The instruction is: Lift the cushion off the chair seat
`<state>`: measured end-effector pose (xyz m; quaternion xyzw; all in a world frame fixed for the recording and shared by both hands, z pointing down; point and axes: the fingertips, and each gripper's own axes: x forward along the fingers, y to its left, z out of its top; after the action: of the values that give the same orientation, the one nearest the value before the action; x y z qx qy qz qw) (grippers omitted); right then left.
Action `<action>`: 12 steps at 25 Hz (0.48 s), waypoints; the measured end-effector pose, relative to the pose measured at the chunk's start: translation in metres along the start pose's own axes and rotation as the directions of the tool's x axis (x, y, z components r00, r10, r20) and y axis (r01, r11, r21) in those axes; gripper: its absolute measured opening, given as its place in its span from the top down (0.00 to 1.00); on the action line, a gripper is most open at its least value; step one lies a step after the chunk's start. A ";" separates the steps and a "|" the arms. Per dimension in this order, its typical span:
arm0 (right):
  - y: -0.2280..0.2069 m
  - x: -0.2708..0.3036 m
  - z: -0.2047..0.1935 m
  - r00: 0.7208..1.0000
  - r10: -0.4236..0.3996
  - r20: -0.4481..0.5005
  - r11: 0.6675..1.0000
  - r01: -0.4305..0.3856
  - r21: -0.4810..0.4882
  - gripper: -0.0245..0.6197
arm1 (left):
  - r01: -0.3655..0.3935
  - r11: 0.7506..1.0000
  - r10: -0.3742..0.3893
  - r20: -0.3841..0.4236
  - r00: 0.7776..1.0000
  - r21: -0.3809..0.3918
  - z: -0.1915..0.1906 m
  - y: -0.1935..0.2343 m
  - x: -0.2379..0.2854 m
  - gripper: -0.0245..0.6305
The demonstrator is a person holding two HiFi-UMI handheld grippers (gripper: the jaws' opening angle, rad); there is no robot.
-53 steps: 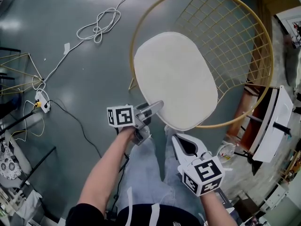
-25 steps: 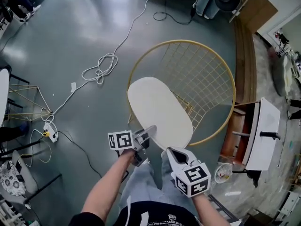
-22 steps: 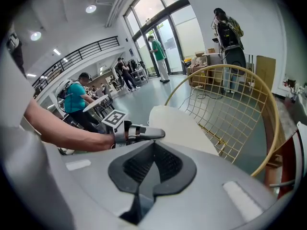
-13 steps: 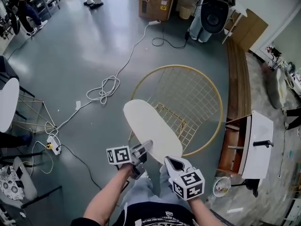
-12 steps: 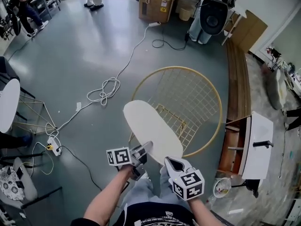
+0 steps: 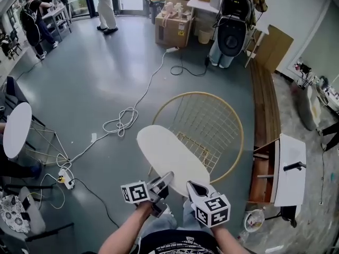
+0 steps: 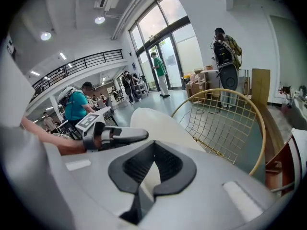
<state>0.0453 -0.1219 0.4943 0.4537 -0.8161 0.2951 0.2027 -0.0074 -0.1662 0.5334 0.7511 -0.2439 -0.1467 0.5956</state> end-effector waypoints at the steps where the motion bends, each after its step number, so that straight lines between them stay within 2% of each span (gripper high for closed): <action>1: 0.002 -0.002 0.003 1.000 0.000 0.012 1.000 0.000 -0.001 0.96 | 0.003 1.000 -0.003 0.001 1.000 0.009 -0.001 -0.005 -0.002 0.89; 6: 0.011 -0.009 0.014 0.998 0.009 0.068 1.000 -0.008 -0.008 0.96 | 0.008 0.999 -0.009 0.014 1.000 0.051 -0.003 -0.026 -0.013 0.89; 12: 0.021 -0.017 0.021 0.995 0.019 0.100 1.000 -0.017 -0.018 0.96 | -0.004 0.997 -0.002 0.070 0.998 0.080 0.004 -0.049 -0.033 0.89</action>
<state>0.0345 -0.1164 0.4623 0.4589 -0.8318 0.2668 0.1626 -0.0279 -0.1428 0.4829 0.7686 -0.2707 -0.1630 0.5562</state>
